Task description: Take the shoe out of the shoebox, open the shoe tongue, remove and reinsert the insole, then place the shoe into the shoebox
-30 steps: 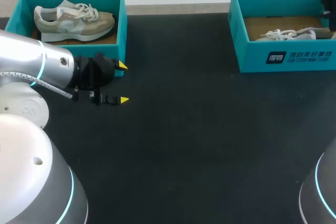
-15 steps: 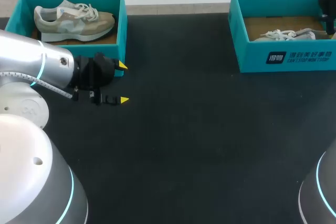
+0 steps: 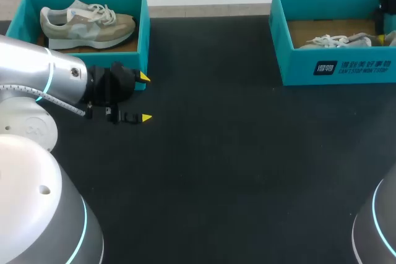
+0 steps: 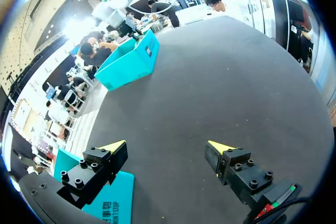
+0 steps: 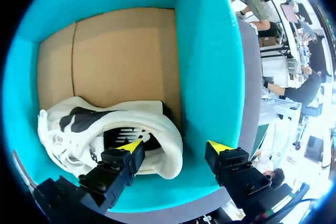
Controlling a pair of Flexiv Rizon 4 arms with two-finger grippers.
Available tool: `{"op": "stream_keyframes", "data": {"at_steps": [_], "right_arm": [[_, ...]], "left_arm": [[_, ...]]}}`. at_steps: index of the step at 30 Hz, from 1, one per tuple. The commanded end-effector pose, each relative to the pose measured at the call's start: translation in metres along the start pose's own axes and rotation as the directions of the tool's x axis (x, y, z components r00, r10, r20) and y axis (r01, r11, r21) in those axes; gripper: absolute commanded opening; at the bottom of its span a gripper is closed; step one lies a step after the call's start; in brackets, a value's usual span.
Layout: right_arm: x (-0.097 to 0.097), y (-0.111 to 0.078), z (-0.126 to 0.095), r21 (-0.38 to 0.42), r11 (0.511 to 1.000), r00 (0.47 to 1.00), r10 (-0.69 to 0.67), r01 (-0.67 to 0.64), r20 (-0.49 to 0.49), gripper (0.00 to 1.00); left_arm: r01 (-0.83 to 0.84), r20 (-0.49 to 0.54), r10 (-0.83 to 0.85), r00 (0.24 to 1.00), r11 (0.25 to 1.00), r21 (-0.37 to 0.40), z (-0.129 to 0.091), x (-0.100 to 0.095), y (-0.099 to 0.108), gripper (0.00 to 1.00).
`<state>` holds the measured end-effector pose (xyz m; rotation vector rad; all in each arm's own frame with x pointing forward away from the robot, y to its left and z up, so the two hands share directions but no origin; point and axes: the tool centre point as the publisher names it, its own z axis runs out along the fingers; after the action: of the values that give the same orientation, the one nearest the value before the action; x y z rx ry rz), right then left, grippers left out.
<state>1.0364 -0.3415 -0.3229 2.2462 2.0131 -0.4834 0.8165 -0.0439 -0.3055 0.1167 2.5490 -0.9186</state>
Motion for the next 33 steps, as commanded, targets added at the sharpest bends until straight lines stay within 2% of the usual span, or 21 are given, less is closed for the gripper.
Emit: {"op": "stream_keyframes", "data": {"at_steps": [1,6,14,16,19,26,28,30,33], "right_arm": [[-0.006,-0.017,-0.022,-0.062,0.998,0.999,0.013,-0.015,-0.038,0.82],[-0.001,-0.023,-0.045,-0.118,0.993,0.997,0.024,-0.033,-0.078,0.82],[0.003,-0.037,-0.083,-0.215,0.974,0.992,0.048,-0.073,-0.117,0.94],[0.004,-0.04,-0.094,-0.238,0.968,0.99,0.047,-0.078,-0.134,1.0],[0.003,-0.04,-0.105,-0.281,0.953,0.984,0.067,-0.112,-0.163,1.0],[0.003,-0.04,-0.105,-0.281,0.953,0.984,0.067,-0.112,-0.163,1.0],[0.003,-0.04,-0.105,-0.281,0.953,0.984,0.067,-0.112,-0.163,1.0],[0.003,-0.04,-0.105,-0.281,0.953,0.984,0.067,-0.112,-0.163,1.0],[0.003,-0.04,-0.105,-0.281,0.953,0.984,0.067,-0.112,-0.163,1.0]], "left_arm": [[-0.001,0.0,0.001,1.0,1.0,-0.002,0.0,0.0,0.0,1.0],[-0.001,0.0,0.001,1.0,1.0,-0.002,0.0,0.0,0.0,1.0],[-0.001,0.0,0.001,1.0,1.0,-0.002,0.0,0.0,0.0,1.0],[-0.001,0.0,0.001,1.0,1.0,-0.002,0.0,0.0,0.0,1.0],[-0.001,0.0,0.001,1.0,1.0,-0.002,0.0,0.0,0.0,1.0],[-0.001,0.0,0.001,1.0,1.0,-0.002,0.0,0.0,0.0,1.0],[-0.132,-0.03,0.133,0.991,0.991,0.022,-0.006,-0.012,0.006,1.0],[-0.302,-0.047,0.301,0.953,0.953,-0.014,-0.009,-0.023,0.014,1.0],[-0.547,-0.104,0.54,0.835,0.834,-0.072,-0.011,-0.037,0.029,1.0]]}}
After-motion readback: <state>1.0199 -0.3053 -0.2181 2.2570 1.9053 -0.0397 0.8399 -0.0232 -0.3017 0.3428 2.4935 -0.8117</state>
